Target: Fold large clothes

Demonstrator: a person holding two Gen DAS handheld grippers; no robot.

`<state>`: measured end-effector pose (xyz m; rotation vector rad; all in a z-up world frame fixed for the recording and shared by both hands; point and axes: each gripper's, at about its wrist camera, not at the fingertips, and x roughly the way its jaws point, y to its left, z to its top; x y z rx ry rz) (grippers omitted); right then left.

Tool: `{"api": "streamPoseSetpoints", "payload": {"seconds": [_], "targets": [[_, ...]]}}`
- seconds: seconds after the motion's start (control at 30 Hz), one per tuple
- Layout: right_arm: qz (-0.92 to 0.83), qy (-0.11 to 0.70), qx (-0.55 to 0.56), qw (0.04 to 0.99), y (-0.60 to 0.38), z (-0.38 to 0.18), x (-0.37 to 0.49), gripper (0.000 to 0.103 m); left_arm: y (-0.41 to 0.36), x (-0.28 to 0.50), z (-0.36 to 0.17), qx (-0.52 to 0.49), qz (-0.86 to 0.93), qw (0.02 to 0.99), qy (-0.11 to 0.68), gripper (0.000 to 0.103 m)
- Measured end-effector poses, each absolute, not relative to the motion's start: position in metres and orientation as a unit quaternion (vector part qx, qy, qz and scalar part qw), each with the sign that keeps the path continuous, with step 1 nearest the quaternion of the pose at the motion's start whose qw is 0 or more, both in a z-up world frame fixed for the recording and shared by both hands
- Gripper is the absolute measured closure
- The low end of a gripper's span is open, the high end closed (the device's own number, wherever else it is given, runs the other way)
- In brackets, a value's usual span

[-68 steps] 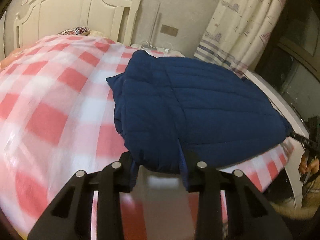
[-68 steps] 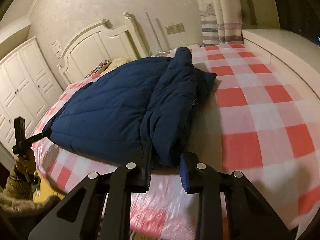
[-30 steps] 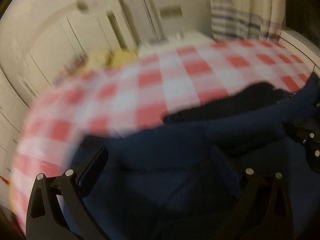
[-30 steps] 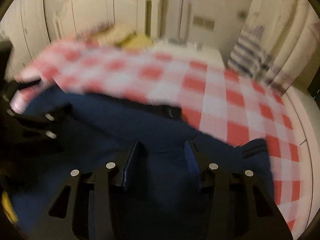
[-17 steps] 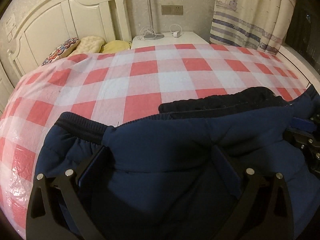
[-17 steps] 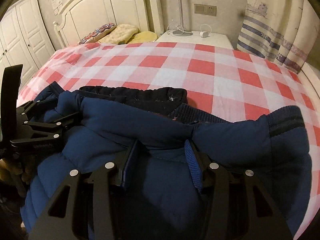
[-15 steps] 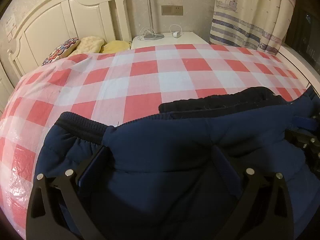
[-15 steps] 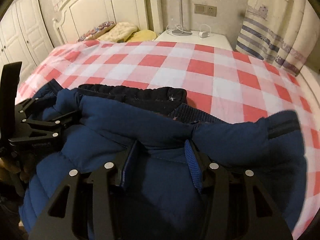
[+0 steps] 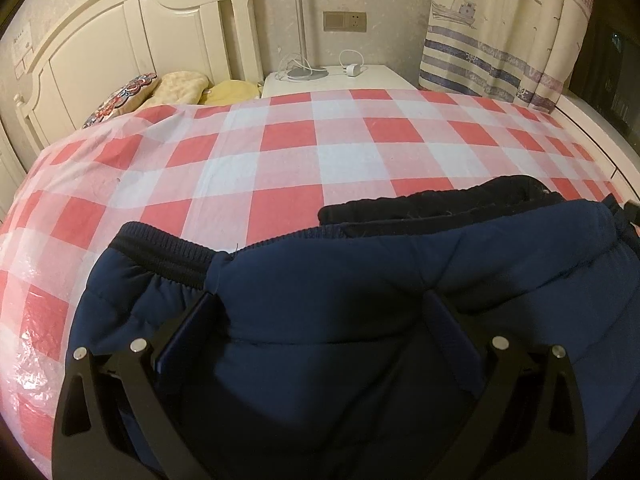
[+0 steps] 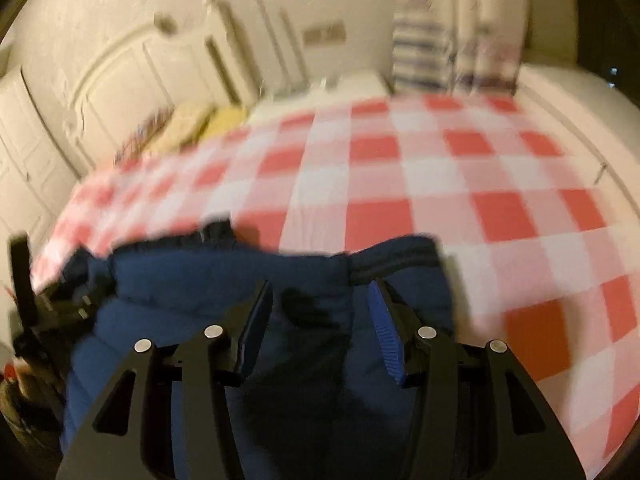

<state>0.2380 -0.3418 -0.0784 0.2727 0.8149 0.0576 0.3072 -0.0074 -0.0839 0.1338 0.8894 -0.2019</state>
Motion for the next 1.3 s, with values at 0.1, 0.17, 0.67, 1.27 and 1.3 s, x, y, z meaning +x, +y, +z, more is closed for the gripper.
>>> {"api": "streamPoseSetpoints", "payload": {"seconds": [0.1, 0.17, 0.67, 1.27, 1.3], "targets": [[-0.024, 0.402, 0.132, 0.906, -0.355, -0.089, 0.236, 0.053, -0.007, 0.307, -0.084, 0.063, -0.098, 0.896, 0.429, 0.002], [-0.018, 0.424, 0.139, 0.895, -0.358, -0.107, 0.239, 0.052, -0.008, 0.307, -0.084, 0.063, -0.097, 0.896, 0.428, 0.002], [0.023, 0.46, -0.035, 0.887, -0.226, -0.098, 0.271, 0.017, -0.006, 0.308, -0.084, 0.06, -0.098, 0.896, 0.429, 0.002], [0.029, 0.456, -0.024, 0.889, -0.227, -0.104, 0.269, 0.014, 0.08, 0.338, -0.082, -0.036, -0.032, 0.886, 0.462, 0.002], [0.029, 0.456, -0.024, 0.889, -0.227, -0.104, 0.269, 0.014, 0.077, 0.338, -0.081, -0.025, -0.027, 0.887, 0.46, 0.002]]}}
